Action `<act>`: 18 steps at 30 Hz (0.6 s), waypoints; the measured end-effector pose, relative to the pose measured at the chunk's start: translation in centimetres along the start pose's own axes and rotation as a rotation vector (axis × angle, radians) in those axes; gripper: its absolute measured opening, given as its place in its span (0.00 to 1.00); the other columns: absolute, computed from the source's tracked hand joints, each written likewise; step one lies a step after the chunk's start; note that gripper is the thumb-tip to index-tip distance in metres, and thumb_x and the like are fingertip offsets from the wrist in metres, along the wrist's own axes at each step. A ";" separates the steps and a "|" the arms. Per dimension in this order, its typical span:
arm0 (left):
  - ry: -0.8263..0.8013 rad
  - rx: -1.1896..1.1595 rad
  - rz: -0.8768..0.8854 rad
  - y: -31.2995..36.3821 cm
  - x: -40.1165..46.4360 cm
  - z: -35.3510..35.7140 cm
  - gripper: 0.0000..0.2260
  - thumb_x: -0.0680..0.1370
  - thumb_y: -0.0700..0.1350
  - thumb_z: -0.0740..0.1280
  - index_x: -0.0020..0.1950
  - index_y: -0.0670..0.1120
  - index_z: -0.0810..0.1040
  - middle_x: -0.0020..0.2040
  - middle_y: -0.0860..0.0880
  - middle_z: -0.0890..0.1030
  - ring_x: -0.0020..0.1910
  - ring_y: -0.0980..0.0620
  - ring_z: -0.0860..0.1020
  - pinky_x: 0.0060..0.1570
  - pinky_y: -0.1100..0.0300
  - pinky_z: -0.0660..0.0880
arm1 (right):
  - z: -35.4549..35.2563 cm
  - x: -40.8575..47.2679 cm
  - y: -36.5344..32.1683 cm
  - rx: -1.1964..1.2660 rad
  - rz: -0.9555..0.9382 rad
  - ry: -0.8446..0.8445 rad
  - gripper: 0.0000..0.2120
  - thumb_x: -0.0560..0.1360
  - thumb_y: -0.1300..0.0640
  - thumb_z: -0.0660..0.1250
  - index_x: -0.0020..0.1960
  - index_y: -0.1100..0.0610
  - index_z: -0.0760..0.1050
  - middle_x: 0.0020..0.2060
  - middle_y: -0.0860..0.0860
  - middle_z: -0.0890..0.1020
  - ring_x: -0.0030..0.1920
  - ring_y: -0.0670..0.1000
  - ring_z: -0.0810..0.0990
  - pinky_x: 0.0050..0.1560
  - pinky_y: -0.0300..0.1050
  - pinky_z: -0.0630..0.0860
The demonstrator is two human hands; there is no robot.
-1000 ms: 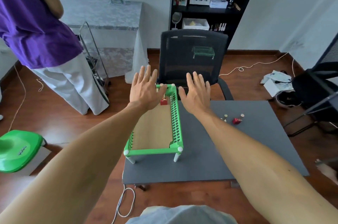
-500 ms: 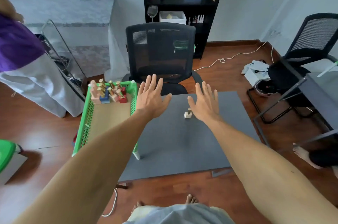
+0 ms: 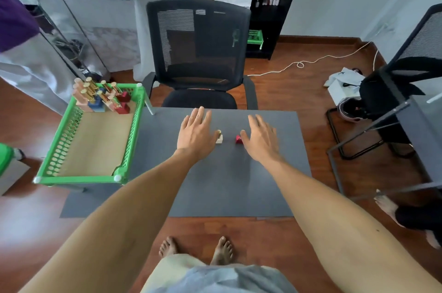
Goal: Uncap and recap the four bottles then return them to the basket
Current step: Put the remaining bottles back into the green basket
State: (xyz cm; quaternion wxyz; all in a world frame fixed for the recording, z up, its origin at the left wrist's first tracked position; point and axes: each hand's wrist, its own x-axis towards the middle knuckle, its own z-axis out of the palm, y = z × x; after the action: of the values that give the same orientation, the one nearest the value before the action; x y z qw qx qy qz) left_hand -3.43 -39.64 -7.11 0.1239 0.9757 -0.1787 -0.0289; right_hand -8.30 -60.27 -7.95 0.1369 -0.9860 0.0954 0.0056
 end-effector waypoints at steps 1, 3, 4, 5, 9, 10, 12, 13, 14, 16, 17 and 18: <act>-0.009 -0.011 -0.009 0.2 0.0 0.4 0.28 0.82 0.58 0.58 0.79 0.46 0.60 0.80 0.44 0.59 0.80 0.44 0.53 0.77 0.49 0.53 | 0.2 0.0 0.2 0.020 -0.015 0.002 0.23 0.84 0.49 0.62 0.75 0.59 0.67 0.70 0.58 0.74 0.67 0.62 0.75 0.65 0.57 0.69; -0.005 -0.027 -0.005 0.4 0.0 1.2 0.24 0.82 0.56 0.60 0.75 0.46 0.65 0.76 0.46 0.66 0.77 0.44 0.61 0.74 0.50 0.58 | 0.7 0.2 0.6 0.058 -0.033 0.008 0.19 0.84 0.51 0.62 0.71 0.59 0.71 0.61 0.57 0.78 0.60 0.62 0.78 0.58 0.57 0.74; 0.010 -0.032 0.010 0.5 0.1 1.6 0.21 0.82 0.54 0.61 0.71 0.47 0.69 0.71 0.47 0.70 0.73 0.44 0.65 0.72 0.51 0.60 | 0.9 0.3 0.7 0.070 -0.037 0.008 0.18 0.85 0.51 0.62 0.70 0.59 0.73 0.58 0.57 0.78 0.58 0.62 0.78 0.55 0.56 0.74; 0.025 -0.037 0.024 0.6 0.2 1.9 0.17 0.81 0.53 0.62 0.67 0.47 0.71 0.66 0.48 0.74 0.69 0.45 0.69 0.68 0.52 0.63 | 1.1 0.4 0.9 0.078 -0.041 0.008 0.17 0.85 0.52 0.62 0.69 0.59 0.74 0.56 0.57 0.78 0.56 0.62 0.79 0.52 0.56 0.74; 0.015 -0.059 0.016 0.9 1.1 3.5 0.08 0.81 0.51 0.61 0.54 0.48 0.76 0.54 0.50 0.80 0.58 0.45 0.75 0.61 0.55 0.64 | 2.5 0.9 1.5 0.139 -0.054 0.003 0.13 0.83 0.55 0.65 0.65 0.58 0.77 0.53 0.56 0.79 0.51 0.63 0.80 0.45 0.55 0.76; 0.011 -0.053 0.015 1.0 1.3 3.8 0.08 0.81 0.50 0.61 0.53 0.48 0.76 0.52 0.50 0.80 0.57 0.45 0.75 0.60 0.55 0.64 | 2.8 1.1 1.6 0.156 -0.054 -0.004 0.12 0.83 0.55 0.65 0.63 0.58 0.78 0.52 0.56 0.79 0.50 0.64 0.80 0.45 0.55 0.76; 0.005 -0.033 0.004 1.0 1.8 4.4 0.08 0.81 0.49 0.61 0.54 0.48 0.79 0.51 0.49 0.80 0.54 0.44 0.76 0.60 0.55 0.64 | 3.2 1.5 1.7 0.180 -0.056 -0.014 0.10 0.83 0.56 0.65 0.60 0.59 0.79 0.50 0.56 0.79 0.48 0.64 0.80 0.44 0.57 0.77; 0.001 -0.023 -0.005 1.0 2.0 4.7 0.09 0.81 0.48 0.61 0.53 0.48 0.79 0.50 0.49 0.80 0.53 0.44 0.76 0.60 0.55 0.64 | 3.4 1.7 1.8 0.188 -0.056 -0.012 0.09 0.83 0.56 0.65 0.59 0.59 0.79 0.49 0.56 0.80 0.47 0.64 0.80 0.42 0.56 0.77; -0.001 -0.015 -0.012 1.0 2.2 5.0 0.08 0.81 0.47 0.61 0.53 0.48 0.80 0.50 0.48 0.80 0.53 0.43 0.76 0.60 0.55 0.63 | 3.5 1.8 1.8 0.192 -0.058 -0.009 0.08 0.83 0.56 0.65 0.57 0.58 0.79 0.49 0.55 0.80 0.45 0.64 0.80 0.41 0.55 0.76; -0.004 -0.008 -0.020 0.9 2.5 5.4 0.08 0.81 0.46 0.61 0.53 0.49 0.80 0.50 0.49 0.80 0.52 0.44 0.77 0.59 0.55 0.63 | 3.6 2.1 1.7 0.194 -0.065 -0.014 0.06 0.83 0.57 0.65 0.55 0.58 0.78 0.48 0.55 0.80 0.45 0.64 0.80 0.39 0.53 0.75; -0.006 -0.010 -0.022 0.9 2.6 5.6 0.08 0.81 0.45 0.62 0.54 0.49 0.80 0.50 0.49 0.80 0.53 0.44 0.77 0.59 0.54 0.64 | 3.6 2.1 1.7 0.194 -0.062 -0.023 0.06 0.83 0.57 0.65 0.54 0.58 0.77 0.47 0.55 0.80 0.45 0.63 0.80 0.39 0.53 0.74; -0.005 -0.013 -0.025 0.8 2.6 5.8 0.08 0.81 0.45 0.62 0.55 0.50 0.80 0.51 0.49 0.80 0.53 0.45 0.78 0.59 0.54 0.64 | 3.6 2.2 1.6 0.192 -0.058 -0.034 0.05 0.83 0.56 0.64 0.54 0.58 0.76 0.47 0.54 0.80 0.45 0.62 0.79 0.39 0.52 0.73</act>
State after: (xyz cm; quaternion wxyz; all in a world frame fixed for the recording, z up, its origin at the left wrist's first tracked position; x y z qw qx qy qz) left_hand -1.83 -42.65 -12.52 0.1293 0.9769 -0.1664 -0.0343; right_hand -6.43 -61.21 -11.93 0.2326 -0.9704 0.0643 0.0093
